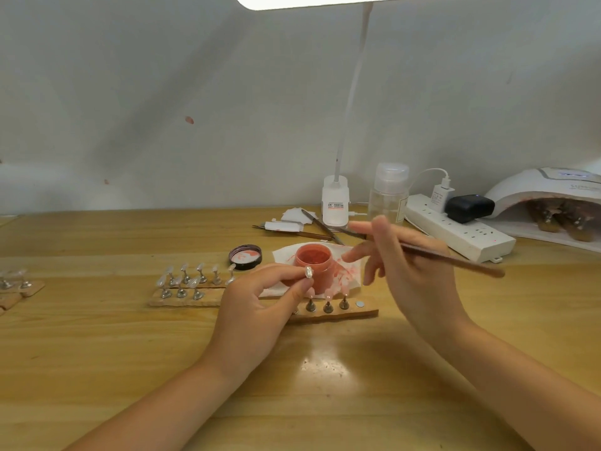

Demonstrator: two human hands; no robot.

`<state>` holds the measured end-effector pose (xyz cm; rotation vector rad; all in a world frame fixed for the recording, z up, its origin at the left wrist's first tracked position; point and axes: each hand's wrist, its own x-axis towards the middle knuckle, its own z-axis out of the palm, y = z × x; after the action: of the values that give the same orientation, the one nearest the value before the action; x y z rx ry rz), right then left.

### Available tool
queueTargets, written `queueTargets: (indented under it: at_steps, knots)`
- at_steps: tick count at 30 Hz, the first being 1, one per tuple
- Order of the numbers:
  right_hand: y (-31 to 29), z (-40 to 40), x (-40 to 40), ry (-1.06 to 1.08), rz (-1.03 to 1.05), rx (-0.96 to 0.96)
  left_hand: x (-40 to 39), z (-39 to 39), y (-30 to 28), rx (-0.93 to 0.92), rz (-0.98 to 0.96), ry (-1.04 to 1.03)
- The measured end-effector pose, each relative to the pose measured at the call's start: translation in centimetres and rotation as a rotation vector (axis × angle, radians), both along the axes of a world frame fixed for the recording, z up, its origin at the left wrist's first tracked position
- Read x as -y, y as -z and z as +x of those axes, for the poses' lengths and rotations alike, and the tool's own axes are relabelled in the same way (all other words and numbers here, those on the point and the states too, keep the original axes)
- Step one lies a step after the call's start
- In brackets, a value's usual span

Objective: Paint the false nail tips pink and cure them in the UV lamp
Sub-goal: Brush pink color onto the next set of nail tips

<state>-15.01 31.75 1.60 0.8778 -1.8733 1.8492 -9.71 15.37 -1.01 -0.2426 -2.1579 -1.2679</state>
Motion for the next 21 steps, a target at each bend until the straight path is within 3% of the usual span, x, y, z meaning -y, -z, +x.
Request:
queueTargets:
  at_steps: [3, 6, 12, 21]
  knots:
    - [-0.9, -1.0, 0.4, 0.053, -0.007, 0.141, 0.2, 0.0, 0.0, 0.023, 0.056, -0.001]
    - [-1.8, -2.9, 0.9, 0.096, 0.133, 0.17, 0.1, -0.1, 0.1, 0.025, 0.075, -0.015]
    - [-2.9, -5.2, 2.4, 0.132, 0.455, 0.084, 0.2, -0.2, 0.0, 0.03, 0.065, -0.024]
    - [-2.3, -5.7, 4.5, 0.252, 0.78, -0.04, 0.3, -0.2, -0.1, 0.032, 0.062, -0.026]
